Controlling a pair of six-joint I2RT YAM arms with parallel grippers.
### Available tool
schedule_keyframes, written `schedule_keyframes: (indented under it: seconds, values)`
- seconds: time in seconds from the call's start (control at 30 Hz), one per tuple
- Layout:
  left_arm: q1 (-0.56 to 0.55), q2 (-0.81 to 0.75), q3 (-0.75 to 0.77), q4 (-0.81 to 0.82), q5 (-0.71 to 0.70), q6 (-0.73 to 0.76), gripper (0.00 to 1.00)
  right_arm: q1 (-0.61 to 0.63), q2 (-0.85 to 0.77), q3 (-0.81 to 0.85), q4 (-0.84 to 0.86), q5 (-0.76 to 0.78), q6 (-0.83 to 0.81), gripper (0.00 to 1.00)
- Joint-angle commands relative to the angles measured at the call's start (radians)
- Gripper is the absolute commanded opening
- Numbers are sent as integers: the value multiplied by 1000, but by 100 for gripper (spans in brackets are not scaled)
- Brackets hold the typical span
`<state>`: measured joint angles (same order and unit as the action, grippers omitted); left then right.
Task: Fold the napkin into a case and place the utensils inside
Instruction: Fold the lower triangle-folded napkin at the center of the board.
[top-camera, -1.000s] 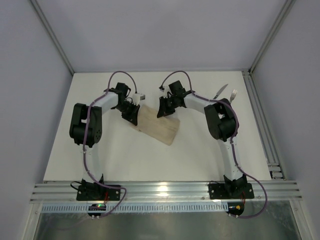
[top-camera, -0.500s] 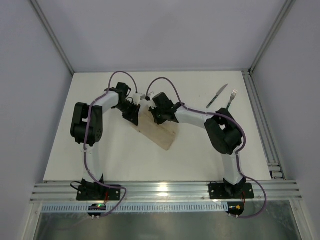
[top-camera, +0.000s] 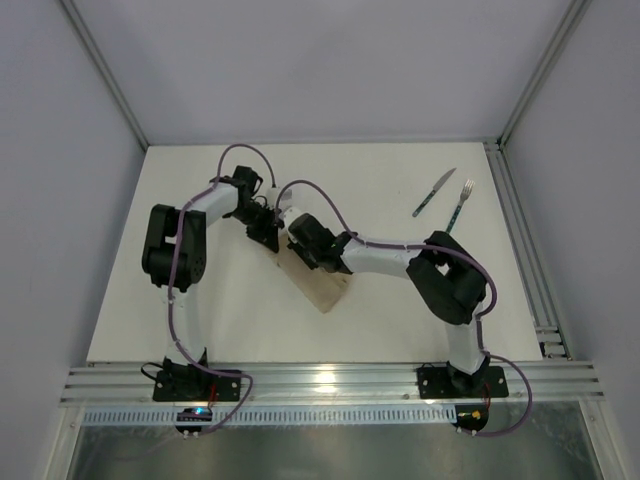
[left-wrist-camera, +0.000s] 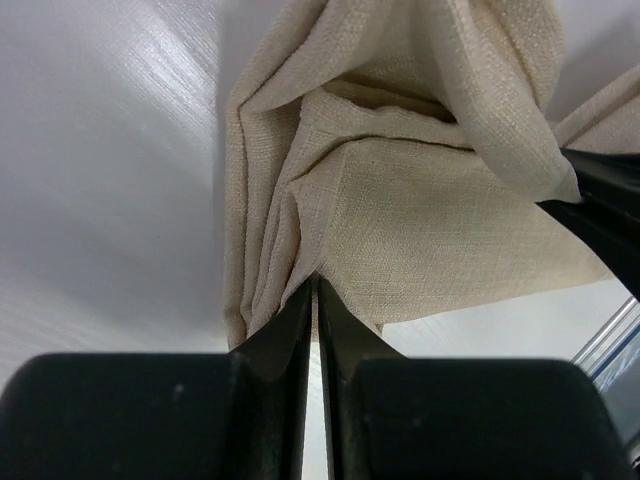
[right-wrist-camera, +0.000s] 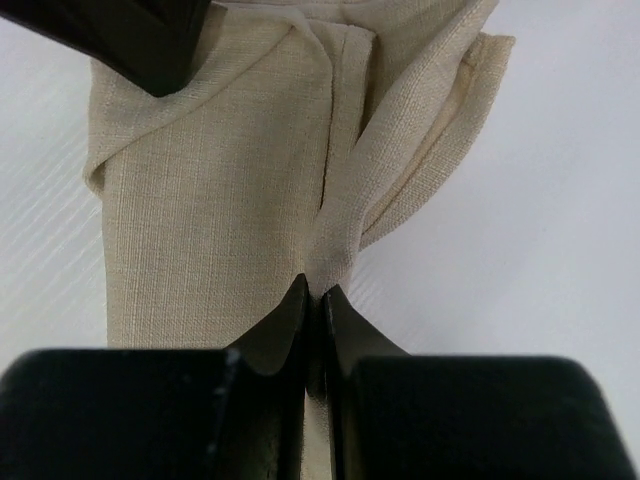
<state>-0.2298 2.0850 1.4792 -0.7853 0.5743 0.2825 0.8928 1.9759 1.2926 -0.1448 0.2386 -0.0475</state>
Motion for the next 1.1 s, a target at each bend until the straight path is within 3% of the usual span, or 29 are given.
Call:
schedule_keyframes:
  seconds: [0.0, 0.7, 0.87, 1.07]
  values:
    - [-16, 56, -14, 3, 4, -22, 7, 26, -84, -38, 97, 64, -6, 4]
    - [-3, 46, -14, 24, 30, -55, 8, 90, 23, -65, 4, -4, 18, 4]
    - [38, 1, 4, -11, 88, -54, 15, 89, 40, -79, -15, 48, -6, 4]
    - [81, -51, 29, -71, 180, -39, 32, 90, 60, -82, -2, 51, -11, 4]
